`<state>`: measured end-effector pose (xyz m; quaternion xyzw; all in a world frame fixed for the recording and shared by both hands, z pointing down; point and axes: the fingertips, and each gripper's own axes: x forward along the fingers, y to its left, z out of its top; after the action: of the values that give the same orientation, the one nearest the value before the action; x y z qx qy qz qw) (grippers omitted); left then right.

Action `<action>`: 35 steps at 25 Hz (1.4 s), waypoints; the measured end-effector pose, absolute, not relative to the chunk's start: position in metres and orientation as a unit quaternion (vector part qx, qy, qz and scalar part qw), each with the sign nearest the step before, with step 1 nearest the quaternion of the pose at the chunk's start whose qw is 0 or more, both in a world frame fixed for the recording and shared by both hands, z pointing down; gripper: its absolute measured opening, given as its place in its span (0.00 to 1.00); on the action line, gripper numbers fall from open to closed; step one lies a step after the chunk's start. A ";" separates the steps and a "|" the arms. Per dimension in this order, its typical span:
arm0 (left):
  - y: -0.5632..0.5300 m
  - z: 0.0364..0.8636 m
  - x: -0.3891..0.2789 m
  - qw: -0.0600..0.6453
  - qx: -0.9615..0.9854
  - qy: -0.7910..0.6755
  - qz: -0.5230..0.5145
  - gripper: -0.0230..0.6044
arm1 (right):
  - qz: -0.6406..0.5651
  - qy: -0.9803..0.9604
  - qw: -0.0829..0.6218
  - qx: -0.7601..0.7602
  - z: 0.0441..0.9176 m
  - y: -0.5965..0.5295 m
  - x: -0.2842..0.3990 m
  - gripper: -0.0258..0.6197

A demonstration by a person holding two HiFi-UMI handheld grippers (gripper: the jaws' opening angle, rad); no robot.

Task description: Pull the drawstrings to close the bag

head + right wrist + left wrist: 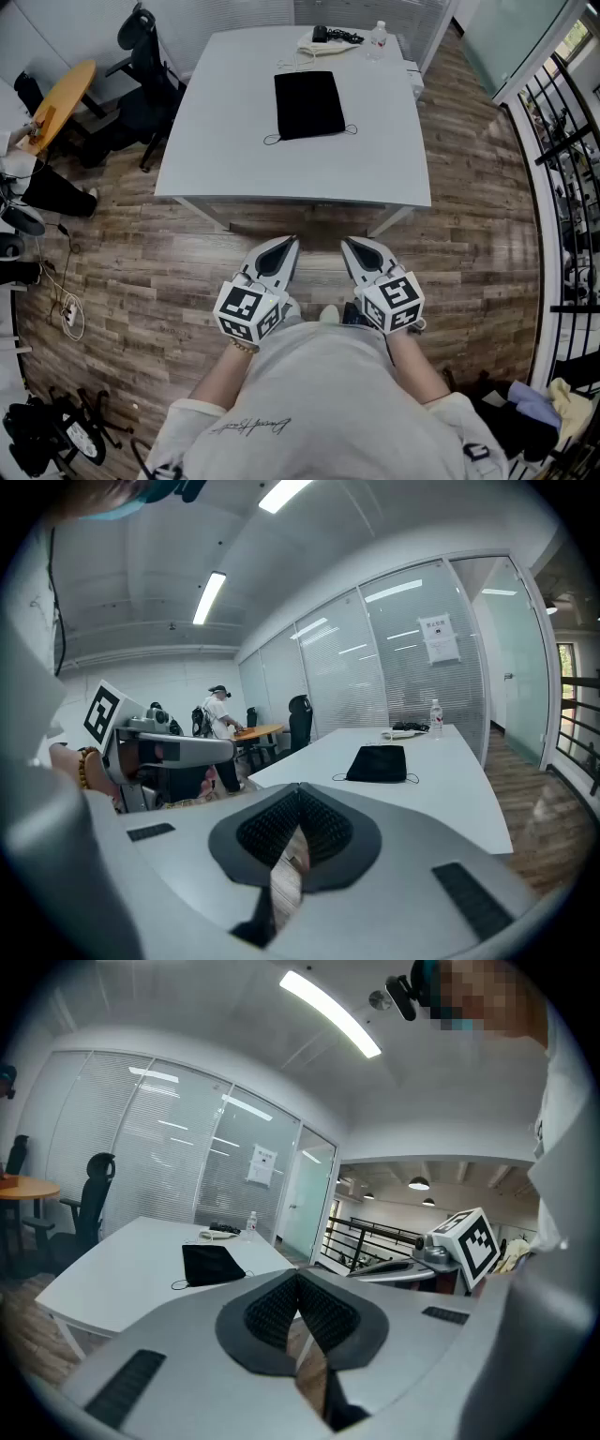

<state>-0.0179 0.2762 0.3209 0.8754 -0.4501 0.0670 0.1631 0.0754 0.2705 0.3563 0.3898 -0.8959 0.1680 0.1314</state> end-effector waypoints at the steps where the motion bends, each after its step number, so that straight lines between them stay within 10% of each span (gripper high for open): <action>1: 0.276 0.320 -0.018 0.163 0.876 -0.450 0.067 0.05 | 0.170 -0.896 0.132 0.390 0.356 0.271 0.075 0.08; 35: 0.259 0.315 -0.075 0.163 0.897 -0.408 0.053 0.05 | 0.162 -0.887 0.103 0.420 0.345 0.264 0.014 0.08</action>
<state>-0.0754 0.2589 0.3154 0.8966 -0.4082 0.0529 0.1631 0.0143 0.2637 0.3452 0.4203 -0.8869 0.1621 0.1027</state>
